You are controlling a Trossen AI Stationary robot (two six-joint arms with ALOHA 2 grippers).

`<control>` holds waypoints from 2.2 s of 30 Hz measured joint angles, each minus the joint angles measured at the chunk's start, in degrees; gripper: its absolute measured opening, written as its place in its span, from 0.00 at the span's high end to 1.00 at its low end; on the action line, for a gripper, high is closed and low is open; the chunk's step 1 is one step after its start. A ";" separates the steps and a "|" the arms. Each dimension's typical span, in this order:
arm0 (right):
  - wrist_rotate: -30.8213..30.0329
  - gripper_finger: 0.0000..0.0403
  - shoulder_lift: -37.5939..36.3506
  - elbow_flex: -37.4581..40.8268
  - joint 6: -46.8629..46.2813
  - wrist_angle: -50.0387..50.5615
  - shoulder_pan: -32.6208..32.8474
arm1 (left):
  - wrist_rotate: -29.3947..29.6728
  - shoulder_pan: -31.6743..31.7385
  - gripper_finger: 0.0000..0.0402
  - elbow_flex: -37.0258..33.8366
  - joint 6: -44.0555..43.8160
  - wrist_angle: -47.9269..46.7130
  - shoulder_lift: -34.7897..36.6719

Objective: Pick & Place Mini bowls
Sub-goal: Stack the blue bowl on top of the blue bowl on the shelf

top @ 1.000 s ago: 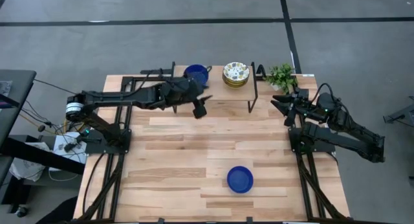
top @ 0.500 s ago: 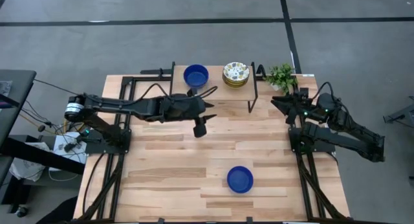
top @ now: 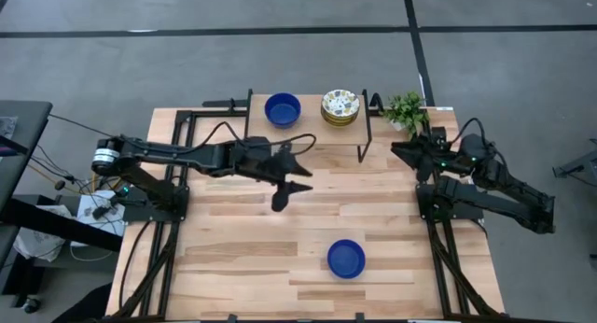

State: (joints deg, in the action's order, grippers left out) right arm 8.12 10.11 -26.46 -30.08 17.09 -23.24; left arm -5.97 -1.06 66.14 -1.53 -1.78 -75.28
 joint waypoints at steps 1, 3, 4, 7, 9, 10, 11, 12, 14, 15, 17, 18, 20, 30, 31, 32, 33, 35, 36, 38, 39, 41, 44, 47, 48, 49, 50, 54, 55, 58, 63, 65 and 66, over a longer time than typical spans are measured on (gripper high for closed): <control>0.85 0.68 0.00 0.00 0.07 -0.54 0.00 | -2.43 0.55 0.56 -1.47 -0.95 1.36 0.38; 2.82 0.68 0.00 0.00 0.05 -1.49 0.24 | -4.09 1.27 0.56 -4.92 -3.67 4.52 1.07; 3.72 0.68 0.00 0.00 0.08 -1.79 0.55 | -4.10 1.44 0.56 -6.74 -4.90 6.39 1.40; 5.60 0.68 0.00 0.00 0.04 -3.19 2.35 | -4.06 1.30 0.55 -12.40 -6.68 13.84 3.31; 5.85 0.68 0.00 0.00 0.05 -3.83 4.13 | -4.14 0.24 0.55 -16.46 -6.73 20.82 5.11; 5.84 0.68 0.00 0.00 0.05 -4.28 5.10 | -4.17 -0.26 0.55 -18.49 -6.71 24.51 5.97; 5.82 0.68 0.00 0.00 0.06 -4.91 6.10 | -4.19 -0.83 0.55 -20.46 -6.71 27.18 6.93; 5.63 0.68 0.00 0.00 0.08 -5.65 7.01 | -4.20 -1.31 0.55 -22.60 -6.75 29.32 8.04; 5.47 0.68 0.00 0.00 0.09 -7.76 8.99 | -3.32 -2.00 0.55 -26.27 -7.50 31.75 10.46; 5.45 0.68 0.05 0.00 0.13 -8.81 9.96 | -2.18 -2.25 0.55 -28.01 -8.47 32.10 11.84; 5.45 0.68 0.88 0.00 0.42 -11.42 11.94 | 0.23 -2.53 0.55 -30.95 -10.61 32.28 14.10; 5.44 0.68 1.47 0.00 0.67 -12.46 12.91 | 0.91 -2.59 0.55 -32.34 -11.21 32.24 15.25; 5.42 0.68 3.44 -0.08 1.87 -15.14 14.90 | 1.15 -2.58 0.55 -34.51 -11.64 32.31 17.41; 5.25 0.68 21.08 -6.92 3.59 -7.26 22.49 | 0.83 -1.07 0.56 -43.13 -12.37 32.30 26.55; 5.25 0.68 22.74 -8.12 3.57 -5.13 23.17 | -0.31 -0.65 0.56 -43.97 -13.11 32.27 27.36; 5.25 0.68 24.36 -9.46 3.58 -2.72 23.88 | -1.42 -0.09 0.56 -44.71 -13.94 32.24 28.05; 5.25 0.68 26.08 -10.87 3.57 -0.21 24.56 | -2.87 0.41 0.56 -45.36 -14.72 32.28 28.74; 5.27 0.68 29.54 -13.43 3.57 3.88 25.78 | -6.06 1.43 0.56 -46.45 -16.19 32.26 30.15; 5.27 0.68 31.06 -14.73 3.59 5.68 26.34 | -7.33 1.83 0.56 -46.97 -16.85 32.29 30.76; 5.27 0.68 33.99 -16.94 3.57 9.02 27.48 | -8.25 2.42 0.56 -47.87 -17.55 32.23 32.00; 5.27 0.68 35.46 -18.05 3.57 10.47 28.06 | -8.24 2.60 0.56 -48.18 -17.77 32.26 32.54; 5.27 0.68 38.47 -19.88 3.55 13.11 29.37 | -8.23 3.04 0.56 -48.54 -17.83 32.23 33.37; 5.26 0.68 42.84 -21.44 3.14 15.74 31.60 | -8.25 3.17 0.56 -48.54 -17.50 32.26 34.11; 5.27 0.68 47.36 -21.84 3.03 15.87 34.00 | -8.25 3.17 0.56 -48.54 -17.06 32.21 34.14; 5.27 0.68 49.01 -21.84 2.71 15.94 34.82 | -8.25 3.17 0.56 -48.54 -17.05 32.24 34.09; 5.33 0.68 50.66 -21.84 2.51 15.90 35.66 | -8.25 3.17 0.56 -48.54 -17.04 32.26 34.02; 5.34 0.68 52.35 -21.84 2.18 15.92 36.60 | -8.25 3.17 0.56 -48.54 -17.04 32.21 33.96; 5.47 0.68 58.40 -21.84 0.93 14.44 40.85 | -8.25 3.15 0.56 -48.56 -17.02 32.25 33.96; 5.47 0.68 59.72 -21.84 0.26 13.56 42.04 | -8.25 3.15 0.56 -48.56 -17.03 32.26 33.96; 5.45 0.68 62.98 -21.84 -0.38 8.77 45.54 | -8.25 3.12 0.56 -48.54 -17.28 32.26 33.96; 5.53 0.68 67.26 -21.86 -0.32 1.30 50.32 | -8.32 2.77 0.56 -48.56 -17.80 32.26 33.96; 5.52 0.68 68.74 -21.95 0.10 -0.41 52.10 | -8.30 2.77 0.56 -48.56 -18.49 32.26 33.96; 5.58 0.68 69.58 -22.24 0.97 -0.14 53.02 | -8.32 2.77 0.56 -48.56 -18.62 32.26 33.96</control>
State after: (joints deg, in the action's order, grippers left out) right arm 13.69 79.69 -48.70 -29.10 16.94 29.77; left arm -14.28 1.72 17.58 -20.15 30.48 -41.32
